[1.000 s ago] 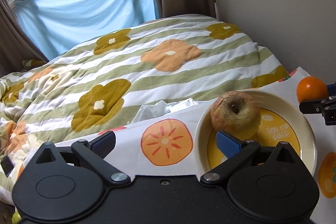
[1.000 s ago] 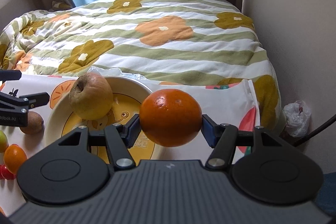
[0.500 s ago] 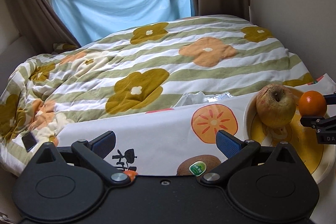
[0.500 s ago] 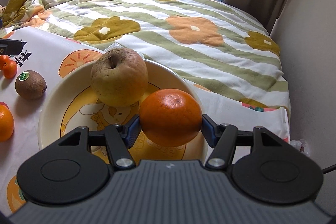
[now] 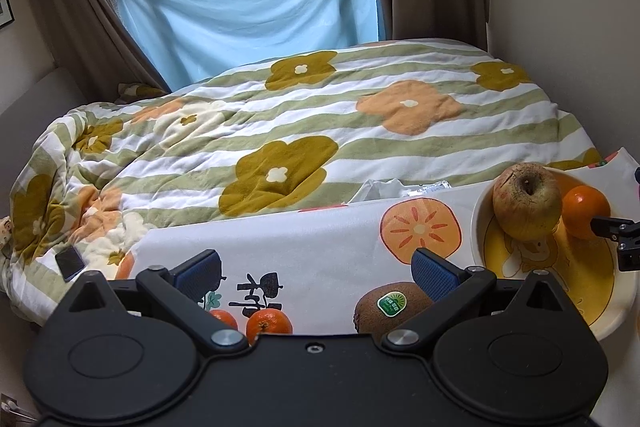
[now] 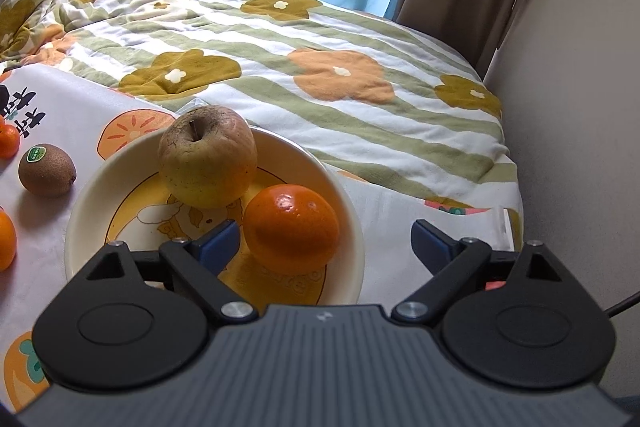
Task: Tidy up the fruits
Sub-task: 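Release the apple and orange into the bowl and withdraw both tools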
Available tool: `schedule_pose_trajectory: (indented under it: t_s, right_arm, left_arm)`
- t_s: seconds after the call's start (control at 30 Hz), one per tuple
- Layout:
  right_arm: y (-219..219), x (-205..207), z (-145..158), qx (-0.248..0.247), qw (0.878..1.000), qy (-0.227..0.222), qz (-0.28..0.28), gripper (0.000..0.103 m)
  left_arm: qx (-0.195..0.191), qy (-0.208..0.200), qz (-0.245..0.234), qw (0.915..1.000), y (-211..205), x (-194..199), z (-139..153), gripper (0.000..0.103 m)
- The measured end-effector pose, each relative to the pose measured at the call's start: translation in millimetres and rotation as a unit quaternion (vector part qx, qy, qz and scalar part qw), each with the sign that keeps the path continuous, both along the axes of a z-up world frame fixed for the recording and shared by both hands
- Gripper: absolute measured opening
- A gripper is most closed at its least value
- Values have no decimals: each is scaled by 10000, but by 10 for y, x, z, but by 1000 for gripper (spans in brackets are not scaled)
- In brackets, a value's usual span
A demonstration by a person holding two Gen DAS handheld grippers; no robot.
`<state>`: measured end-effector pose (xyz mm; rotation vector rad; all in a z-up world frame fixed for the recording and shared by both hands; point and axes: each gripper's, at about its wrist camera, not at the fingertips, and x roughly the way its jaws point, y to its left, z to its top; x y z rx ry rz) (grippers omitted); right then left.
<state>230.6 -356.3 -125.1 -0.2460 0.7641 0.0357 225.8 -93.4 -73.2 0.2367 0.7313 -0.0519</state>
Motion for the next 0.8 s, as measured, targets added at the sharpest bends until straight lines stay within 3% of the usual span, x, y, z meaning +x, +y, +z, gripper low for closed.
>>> schedule_pose_trajectory:
  t_s: [0.27,0.5,0.8]
  right_arm:
    - [-137,-328,261,249,9995,-34,-212,103]
    - [-166,-686,572,741,9968,-98,-276,103]
    - [288,-1070,839,1195,9927,-111,103,103]
  left_arm:
    - [-43,-298,88,9995,112,-300,228,103]
    - [-131,-682,517,9962,380,-807,489,103]
    - [-18,-931,1014,9905,716,-1426,666,103]
